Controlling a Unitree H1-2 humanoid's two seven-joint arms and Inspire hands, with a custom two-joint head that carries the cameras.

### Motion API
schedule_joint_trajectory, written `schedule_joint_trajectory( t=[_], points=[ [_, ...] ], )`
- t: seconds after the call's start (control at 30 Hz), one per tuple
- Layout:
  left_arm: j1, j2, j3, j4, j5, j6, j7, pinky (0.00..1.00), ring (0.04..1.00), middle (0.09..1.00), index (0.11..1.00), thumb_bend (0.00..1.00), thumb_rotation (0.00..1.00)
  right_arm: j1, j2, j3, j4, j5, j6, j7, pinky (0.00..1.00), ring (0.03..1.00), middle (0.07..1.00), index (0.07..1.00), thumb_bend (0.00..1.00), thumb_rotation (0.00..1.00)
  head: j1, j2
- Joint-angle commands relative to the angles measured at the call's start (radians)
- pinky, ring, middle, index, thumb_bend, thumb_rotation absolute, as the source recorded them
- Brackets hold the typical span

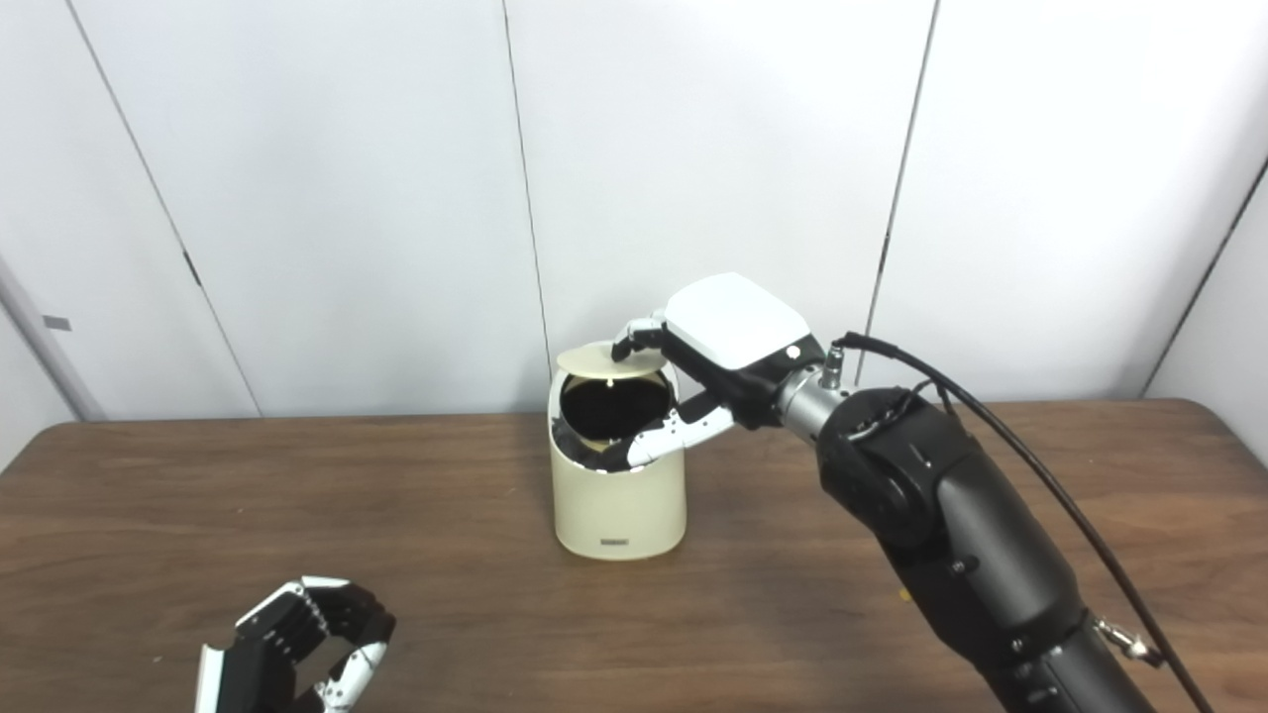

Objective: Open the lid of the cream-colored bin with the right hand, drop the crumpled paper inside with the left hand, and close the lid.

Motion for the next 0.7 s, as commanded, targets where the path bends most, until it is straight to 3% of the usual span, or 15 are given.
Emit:
schedule_joint_trajectory(
  t=[0.0,0.67],
  points=[
    [0.016,-0.013,-0.008,-0.024,0.012,-0.008,0.009,0.39,0.457,0.493,0.484,0.48,0.05,-0.026,0.001,-0.011,-0.030,0.020,-0.004,-0.007,0.65,0.747,0.762,0.738,0.89,0.90,0.002,0.003],
    [0.019,-0.014,-0.008,-0.040,0.020,-0.001,0.006,0.38,0.453,0.490,0.484,0.48,0.06,0.015,0.014,0.006,-0.021,0.028,-0.029,-0.021,0.66,0.741,0.744,0.728,0.91,0.94,0.006,0.015]
  ],
)
